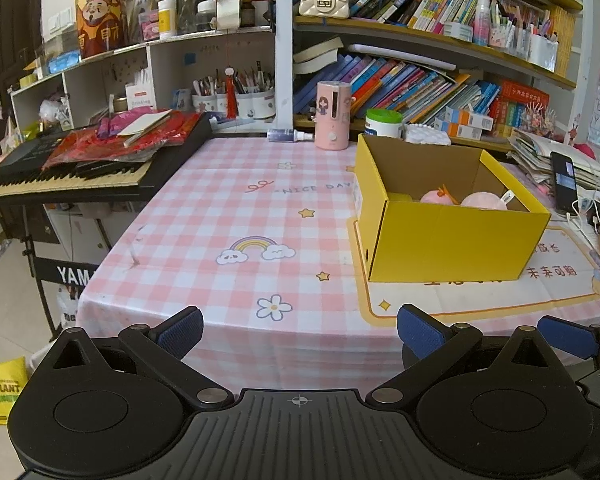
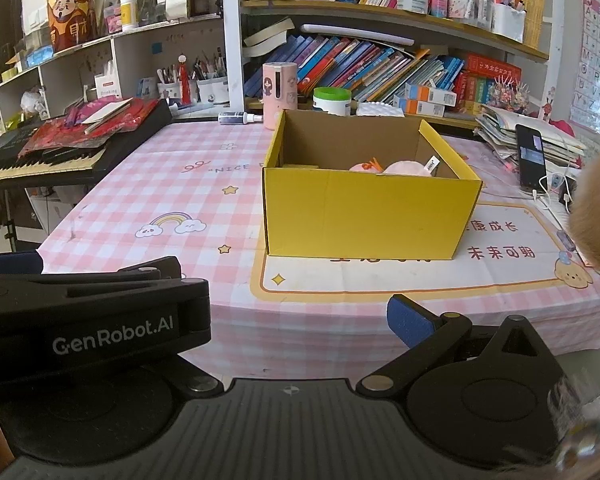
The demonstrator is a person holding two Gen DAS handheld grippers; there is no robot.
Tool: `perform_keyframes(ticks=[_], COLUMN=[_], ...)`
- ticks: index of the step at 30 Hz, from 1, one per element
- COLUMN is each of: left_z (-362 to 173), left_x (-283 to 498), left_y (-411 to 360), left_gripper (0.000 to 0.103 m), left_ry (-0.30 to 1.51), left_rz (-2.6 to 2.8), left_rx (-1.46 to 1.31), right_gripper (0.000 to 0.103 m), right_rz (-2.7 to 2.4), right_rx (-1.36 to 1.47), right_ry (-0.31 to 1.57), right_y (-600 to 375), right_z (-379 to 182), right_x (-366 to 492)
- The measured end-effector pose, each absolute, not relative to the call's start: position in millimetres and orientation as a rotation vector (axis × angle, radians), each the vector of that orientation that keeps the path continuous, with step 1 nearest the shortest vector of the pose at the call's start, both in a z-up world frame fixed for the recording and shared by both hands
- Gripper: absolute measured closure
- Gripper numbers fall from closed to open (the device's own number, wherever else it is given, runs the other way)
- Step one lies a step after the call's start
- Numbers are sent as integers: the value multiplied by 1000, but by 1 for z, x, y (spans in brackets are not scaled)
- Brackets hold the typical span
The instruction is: Organize objects
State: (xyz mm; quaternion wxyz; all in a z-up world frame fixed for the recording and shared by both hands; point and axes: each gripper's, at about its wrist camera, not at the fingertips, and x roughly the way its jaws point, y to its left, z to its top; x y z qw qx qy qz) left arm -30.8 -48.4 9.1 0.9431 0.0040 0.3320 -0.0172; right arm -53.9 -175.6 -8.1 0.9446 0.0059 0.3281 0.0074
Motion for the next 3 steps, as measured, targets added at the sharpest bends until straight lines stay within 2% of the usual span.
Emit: perform_keyframes(ticks=[3], left_z=[9], left_x=[-30], left_y=[-48], left_gripper=[0], left_ry=[677], left_rz=[-35], left_rx=[11], right_gripper=[0], right_rz=[18], right_rx=[11], right_ry=[671], right_y=[-175], right_z=[-9], right_x=[-53])
